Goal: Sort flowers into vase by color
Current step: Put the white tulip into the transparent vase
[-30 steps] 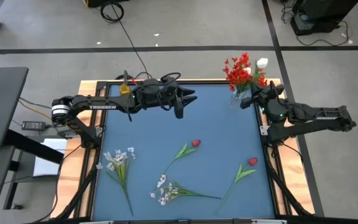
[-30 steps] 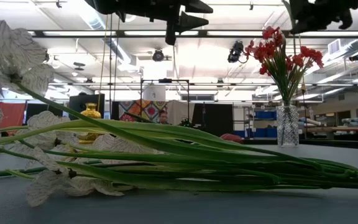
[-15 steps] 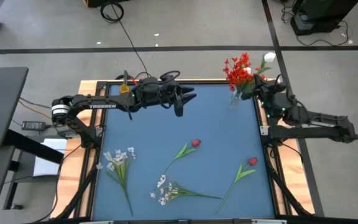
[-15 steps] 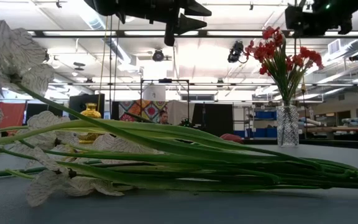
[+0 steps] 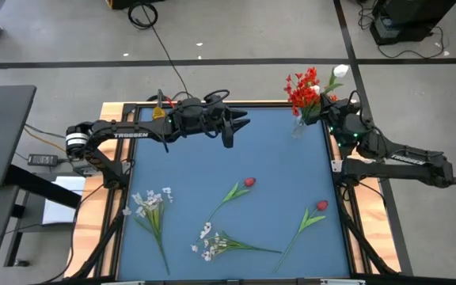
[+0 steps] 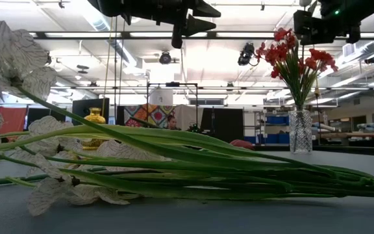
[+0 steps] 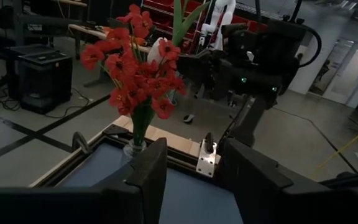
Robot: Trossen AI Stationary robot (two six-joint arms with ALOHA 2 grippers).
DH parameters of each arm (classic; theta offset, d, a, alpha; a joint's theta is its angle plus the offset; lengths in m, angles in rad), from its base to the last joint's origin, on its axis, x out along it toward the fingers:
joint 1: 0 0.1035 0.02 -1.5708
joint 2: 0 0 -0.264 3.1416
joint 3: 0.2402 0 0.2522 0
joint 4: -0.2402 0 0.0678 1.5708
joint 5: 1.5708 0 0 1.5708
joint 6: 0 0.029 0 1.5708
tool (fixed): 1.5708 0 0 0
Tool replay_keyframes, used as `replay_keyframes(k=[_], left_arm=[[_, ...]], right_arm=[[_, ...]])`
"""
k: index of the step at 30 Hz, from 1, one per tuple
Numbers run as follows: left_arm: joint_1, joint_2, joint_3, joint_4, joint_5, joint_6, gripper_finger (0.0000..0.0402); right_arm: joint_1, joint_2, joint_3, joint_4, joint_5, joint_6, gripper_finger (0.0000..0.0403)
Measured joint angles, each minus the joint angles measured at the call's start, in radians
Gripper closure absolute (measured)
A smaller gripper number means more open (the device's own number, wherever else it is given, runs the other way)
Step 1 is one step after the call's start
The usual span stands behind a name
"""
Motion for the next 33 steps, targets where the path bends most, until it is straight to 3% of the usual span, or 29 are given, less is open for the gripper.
replay_keyframes(k=[5, 14, 20, 33], left_arm=[[0.000, 0.000, 0.000, 0.000, 0.000, 0.005, 0.0235], [-0.001, 0.000, 0.000, -0.004, 0.001, 0.006, 0.0235], [-0.003, 0.000, 0.000, -0.011, 0.001, 0.006, 0.0235], [-0.003, 0.000, 0.000, -0.014, 0.001, 0.006, 0.0235]], right_arm=[[-0.021, 0.049, 0.001, -0.003, -0.058, 0.019, 0.0403], [-0.020, 0.082, -0.001, -0.043, -0.068, 0.042, 0.0403], [-0.020, 0.081, -0.002, -0.168, -0.086, 0.113, 0.0403], [-0.020, 0.078, -0.128, -0.142, -0.112, 0.201, 0.0403]])
